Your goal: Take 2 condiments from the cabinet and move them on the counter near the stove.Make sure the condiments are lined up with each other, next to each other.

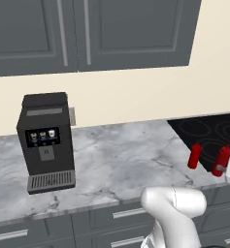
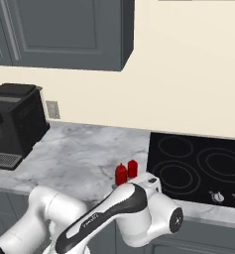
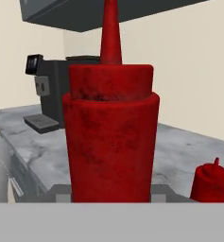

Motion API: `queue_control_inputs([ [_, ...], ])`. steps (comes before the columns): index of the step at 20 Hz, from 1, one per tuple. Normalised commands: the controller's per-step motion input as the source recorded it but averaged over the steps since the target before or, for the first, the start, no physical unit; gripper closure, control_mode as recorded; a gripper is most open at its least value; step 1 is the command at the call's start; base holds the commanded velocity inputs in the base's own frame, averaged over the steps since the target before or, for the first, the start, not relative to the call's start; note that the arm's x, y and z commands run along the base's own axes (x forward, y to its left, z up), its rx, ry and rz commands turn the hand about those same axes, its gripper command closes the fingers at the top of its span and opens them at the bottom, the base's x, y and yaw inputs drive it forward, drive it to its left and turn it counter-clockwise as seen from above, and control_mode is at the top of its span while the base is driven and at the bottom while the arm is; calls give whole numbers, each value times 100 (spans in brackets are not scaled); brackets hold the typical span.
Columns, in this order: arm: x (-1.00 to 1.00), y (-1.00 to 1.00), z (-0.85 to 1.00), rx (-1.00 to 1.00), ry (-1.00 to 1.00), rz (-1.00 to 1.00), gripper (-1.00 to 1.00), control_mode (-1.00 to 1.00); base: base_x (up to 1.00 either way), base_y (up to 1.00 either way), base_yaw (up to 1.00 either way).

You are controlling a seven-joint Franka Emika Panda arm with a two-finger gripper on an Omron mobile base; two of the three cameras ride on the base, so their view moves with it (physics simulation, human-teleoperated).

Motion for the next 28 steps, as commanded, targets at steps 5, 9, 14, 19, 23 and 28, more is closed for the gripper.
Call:
queue_control_inputs([
  [5,22,-1,-23,0,0,0,100,-100,0,0,0],
  [9,34,-16,-19,2,0,0,100,-100,0,0,0],
  [14,31,-31,-19,5,0,0,100,-100,0,0,0],
  [19,24,-26,-22,4,0,0,100,-100,0,0,0],
  [23,17,-6,-24,1,0,0,100,-100,0,0,0],
  [28,13,0,-19,0,0,0,100,-100,0,0,0],
])
